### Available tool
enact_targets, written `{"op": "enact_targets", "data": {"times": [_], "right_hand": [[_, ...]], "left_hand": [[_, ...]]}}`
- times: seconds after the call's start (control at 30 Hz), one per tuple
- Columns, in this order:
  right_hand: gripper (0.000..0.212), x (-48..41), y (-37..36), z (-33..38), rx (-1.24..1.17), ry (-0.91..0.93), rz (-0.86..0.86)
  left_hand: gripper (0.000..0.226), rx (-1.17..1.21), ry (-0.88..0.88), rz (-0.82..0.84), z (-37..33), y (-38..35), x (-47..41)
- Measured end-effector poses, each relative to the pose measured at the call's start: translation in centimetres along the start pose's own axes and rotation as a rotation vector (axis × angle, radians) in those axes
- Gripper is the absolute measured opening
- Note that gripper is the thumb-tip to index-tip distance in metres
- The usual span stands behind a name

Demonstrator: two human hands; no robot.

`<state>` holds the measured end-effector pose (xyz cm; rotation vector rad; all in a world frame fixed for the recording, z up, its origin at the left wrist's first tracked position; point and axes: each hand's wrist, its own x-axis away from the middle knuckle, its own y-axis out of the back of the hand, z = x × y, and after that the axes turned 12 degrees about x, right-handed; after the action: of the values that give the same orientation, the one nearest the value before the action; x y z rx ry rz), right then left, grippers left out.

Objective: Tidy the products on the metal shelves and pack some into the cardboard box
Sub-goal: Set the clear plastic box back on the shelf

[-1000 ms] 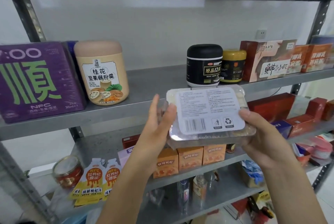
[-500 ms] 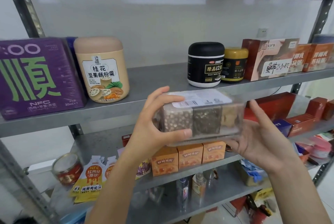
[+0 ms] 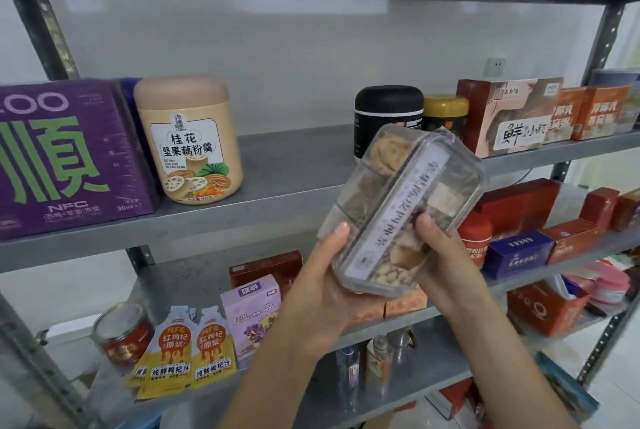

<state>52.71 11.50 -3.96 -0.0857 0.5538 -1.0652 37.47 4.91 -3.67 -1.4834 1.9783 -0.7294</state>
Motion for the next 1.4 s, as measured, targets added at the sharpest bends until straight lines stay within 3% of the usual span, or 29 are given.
{"op": "enact_targets", "data": {"times": [0.07, 0.13, 0.17, 0.27, 0.37, 0.5, 0.67, 0.77, 0.83, 0.9, 0.97, 1.0, 1.07, 1.13, 1.2, 1.3, 1.4], "right_hand": [[0.065, -0.2, 0.3, 0.4, 0.013, -0.011, -0.05], [0.057, -0.2, 0.6, 1.1, 0.067, -0.041, -0.094], [0.053, -0.2, 0.6, 1.6, 0.107, -0.063, -0.103], [0.032, -0.5, -0.2, 2.2, 0.121, -0.155, -0.156], [0.04, -1.0, -0.9, 2.7, 0.157, -0.209, -0.145], [0.04, -1.3, -1.4, 4.6, 0.51, -0.208, 0.031], [0.035, -2.3, -2.2, 6.5, 0.903, -0.208, 0.234], [0.037, -2.9, -2.8, 6.9, 1.003, -0.164, 0.177], [0.05, -3.1, -3.0, 6.3, 1.117, -0.076, -0.005], [0.058, -2.8, -2.8, 5.0, 1.074, 0.044, -0.295], [0.061, -1.9, -2.7, 3.3, 0.832, 0.095, -0.475], [0.065, -1.4, -2.8, 2.3, 0.73, 0.084, -0.472], [0.079, -0.8, -3.2, 0.6, 0.658, 0.029, -0.306], [0.103, -1.0, -3.8, -0.4, 0.703, 0.003, -0.115], [0.118, -1.8, -3.9, -0.7, 0.774, 0.015, -0.07], [0.106, -3.4, -3.9, 0.1, 0.793, 0.068, -0.141], [0.096, -4.9, -3.7, 1.2, 0.791, 0.122, -0.207]], "left_hand": [[0.055, -0.369, -0.067, -0.023, -0.6, 0.1, 0.1], [0.064, -0.723, -0.163, -0.189, -1.7, 0.0, 0.2], [0.073, -0.782, -0.223, -0.242, -2.4, 0.0, 0.2], [0.1, -0.751, -0.234, -0.135, -4.1, 0.2, -0.2], [0.098, -0.784, -0.211, -0.077, -4.4, -0.4, -0.4], [0.095, -0.698, -0.419, -0.146, -5.3, -0.2, -0.7], [0.056, -0.961, -0.355, -0.1, -7.2, -0.2, 0.0], [0.048, -0.753, -0.387, -0.195, -6.7, -0.4, 0.1], [0.036, -0.609, -0.436, -0.296, -6.3, -0.4, 0.1], [0.026, -0.474, -0.484, -0.375, -6.0, 0.1, 0.1], [0.019, -0.339, -0.526, -0.436, -6.0, 0.2, 0.1], [0.019, -0.293, -0.547, -0.456, -6.1, 0.1, 0.1], [0.029, -0.253, -0.582, -0.482, -6.2, 0.0, -0.1], [0.042, -0.261, -0.592, -0.528, -6.3, 0.0, -0.3], [0.05, -0.308, -0.592, -0.55, -6.4, 0.4, -0.6], [0.064, -0.47, -0.517, -0.484, -6.9, 1.0, -0.4], [0.059, -0.675, -0.466, -0.452, -7.5, 1.9, -0.5]]}}
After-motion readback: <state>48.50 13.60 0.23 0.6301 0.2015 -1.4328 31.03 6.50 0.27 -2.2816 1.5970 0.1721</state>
